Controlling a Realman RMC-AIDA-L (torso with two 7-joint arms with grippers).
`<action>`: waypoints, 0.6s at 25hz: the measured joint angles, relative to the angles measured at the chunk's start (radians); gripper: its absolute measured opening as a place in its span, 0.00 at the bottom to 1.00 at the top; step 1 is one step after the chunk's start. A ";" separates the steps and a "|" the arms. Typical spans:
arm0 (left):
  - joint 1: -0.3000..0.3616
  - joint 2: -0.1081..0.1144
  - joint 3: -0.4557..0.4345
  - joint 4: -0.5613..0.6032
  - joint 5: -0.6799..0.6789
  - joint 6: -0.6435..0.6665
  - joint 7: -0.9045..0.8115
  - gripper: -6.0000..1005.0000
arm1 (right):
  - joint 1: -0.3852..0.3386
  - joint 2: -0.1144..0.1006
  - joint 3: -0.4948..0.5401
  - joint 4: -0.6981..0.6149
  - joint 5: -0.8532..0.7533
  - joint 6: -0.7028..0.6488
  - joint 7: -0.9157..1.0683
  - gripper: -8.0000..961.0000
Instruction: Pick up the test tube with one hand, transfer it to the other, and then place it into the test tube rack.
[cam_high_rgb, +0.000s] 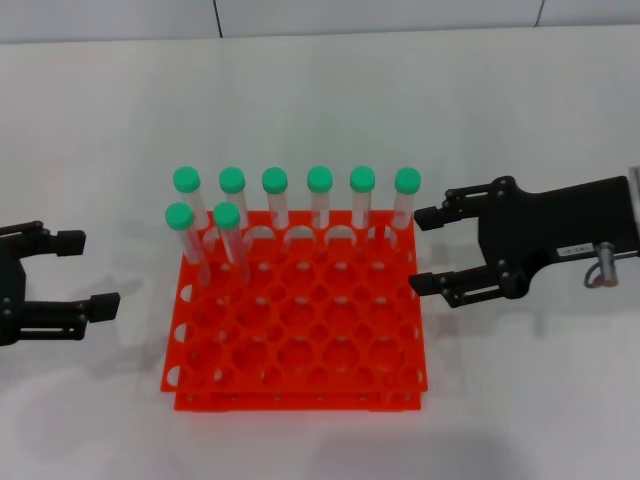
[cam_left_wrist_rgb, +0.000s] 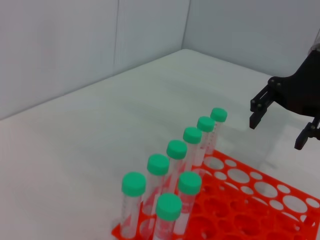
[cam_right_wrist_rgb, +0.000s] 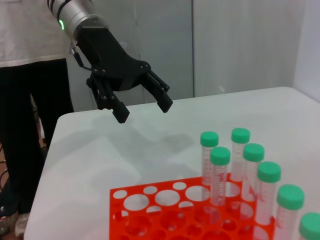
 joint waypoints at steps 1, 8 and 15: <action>-0.003 0.000 0.000 -0.002 0.000 0.000 0.000 0.89 | -0.005 0.001 0.012 0.001 0.000 -0.007 -0.007 0.76; -0.028 0.000 0.003 -0.017 0.001 0.000 0.000 0.89 | -0.033 0.005 0.081 0.012 0.000 -0.036 -0.047 0.76; -0.035 0.001 0.045 -0.034 0.004 -0.037 0.000 0.89 | -0.051 0.000 0.127 0.013 -0.001 -0.053 -0.058 0.76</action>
